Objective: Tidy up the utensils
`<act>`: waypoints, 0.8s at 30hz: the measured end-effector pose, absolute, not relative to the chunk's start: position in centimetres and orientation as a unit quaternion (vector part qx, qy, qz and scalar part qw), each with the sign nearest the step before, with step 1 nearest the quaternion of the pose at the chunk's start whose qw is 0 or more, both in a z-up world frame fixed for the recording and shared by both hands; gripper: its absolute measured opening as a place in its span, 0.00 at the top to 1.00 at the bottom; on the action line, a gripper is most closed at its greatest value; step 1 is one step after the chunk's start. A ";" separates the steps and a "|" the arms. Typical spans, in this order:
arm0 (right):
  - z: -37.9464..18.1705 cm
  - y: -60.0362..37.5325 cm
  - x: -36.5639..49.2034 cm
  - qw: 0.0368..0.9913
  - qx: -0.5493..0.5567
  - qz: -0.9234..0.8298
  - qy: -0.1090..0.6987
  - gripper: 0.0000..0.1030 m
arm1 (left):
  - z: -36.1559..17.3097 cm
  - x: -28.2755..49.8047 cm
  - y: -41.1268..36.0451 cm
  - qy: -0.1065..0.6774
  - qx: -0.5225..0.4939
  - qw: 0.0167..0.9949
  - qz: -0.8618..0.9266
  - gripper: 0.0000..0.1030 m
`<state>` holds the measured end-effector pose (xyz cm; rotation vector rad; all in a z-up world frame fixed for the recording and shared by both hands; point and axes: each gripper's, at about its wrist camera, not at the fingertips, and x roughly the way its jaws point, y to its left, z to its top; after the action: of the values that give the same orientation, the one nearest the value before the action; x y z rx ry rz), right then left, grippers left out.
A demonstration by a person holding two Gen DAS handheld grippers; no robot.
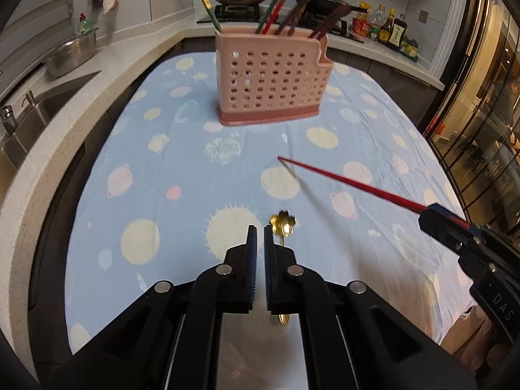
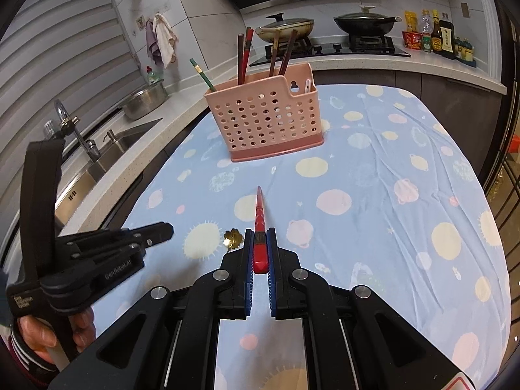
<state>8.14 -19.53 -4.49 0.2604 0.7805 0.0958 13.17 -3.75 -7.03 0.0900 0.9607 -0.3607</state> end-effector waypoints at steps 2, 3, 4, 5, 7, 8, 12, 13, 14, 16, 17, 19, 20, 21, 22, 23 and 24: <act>-5.3 -19.2 8.0 0.911 0.127 0.049 0.390 0.94 | -9.1 12.2 -4.3 0.480 0.055 0.858 -0.174 0.68; -5.7 -19.1 7.9 0.909 0.127 0.050 0.395 0.94 | -10.1 11.8 -4.5 0.489 0.060 0.853 -0.174 0.66; -6.0 -19.0 7.8 0.907 0.126 0.050 0.399 0.93 | -11.2 11.5 -4.7 0.500 0.065 0.846 -0.175 0.66; -6.2 -18.9 7.7 0.906 0.126 0.051 0.402 0.93 | -12.1 11.3 -4.9 0.509 0.066 0.840 -0.174 0.66; -6.6 -18.8 7.6 0.903 0.126 0.051 0.407 0.93 | -13.3 11.0 -4.9 0.517 0.069 0.836 -0.171 0.67; -6.7 -18.8 7.6 0.903 0.125 0.051 0.408 0.94 | -13.3 10.8 -5.1 0.507 0.075 0.841 -0.171 0.67; -6.9 -18.7 7.6 0.902 0.125 0.050 0.410 0.94 | -13.1 10.9 -4.9 0.510 0.071 0.840 -0.173 0.86; -6.8 -18.7 7.6 0.902 0.125 0.050 0.410 0.94 | -13.1 11.0 -4.8 0.511 0.069 0.838 -0.176 0.89; -6.8 -18.7 7.6 0.902 0.126 0.050 0.410 0.93 | -13.1 11.1 -4.6 0.513 0.065 0.837 -0.177 0.90; -6.8 -18.6 7.6 0.902 0.124 0.050 0.409 0.93 | -12.8 11.1 -4.5 0.512 0.064 0.838 -0.178 0.90; -6.8 -18.6 7.6 0.903 0.124 0.050 0.409 0.93 | -12.5 11.1 -4.5 0.509 0.065 0.840 -0.177 0.90; -6.5 -18.6 7.5 0.904 0.123 0.051 0.407 0.93 | -11.7 11.1 -4.4 0.500 0.066 0.845 -0.175 0.90; -6.4 -18.6 7.5 0.904 0.123 0.052 0.406 0.93 | -11.1 11.2 -4.3 0.495 0.065 0.849 -0.175 0.90; -6.2 -18.6 7.5 0.905 0.123 0.052 0.403 0.93 | -10.5 11.2 -4.2 0.490 0.063 0.852 -0.175 0.90; -6.0 -18.6 7.6 0.906 0.123 0.053 0.401 0.93 | -9.8 11.4 -4.2 0.482 0.061 0.856 -0.176 0.91; -5.7 -18.6 7.7 0.908 0.123 0.053 0.398 0.93 | -9.1 11.5 -4.1 0.475 0.059 0.860 -0.176 0.91; -5.3 -18.7 7.7 0.910 0.122 0.054 0.393 0.94 | -8.4 11.7 -4.0 0.469 0.057 0.863 -0.177 0.98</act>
<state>7.74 -18.65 -5.30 0.2517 0.8106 0.1111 11.73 -4.02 -8.40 0.1200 0.9829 -0.3716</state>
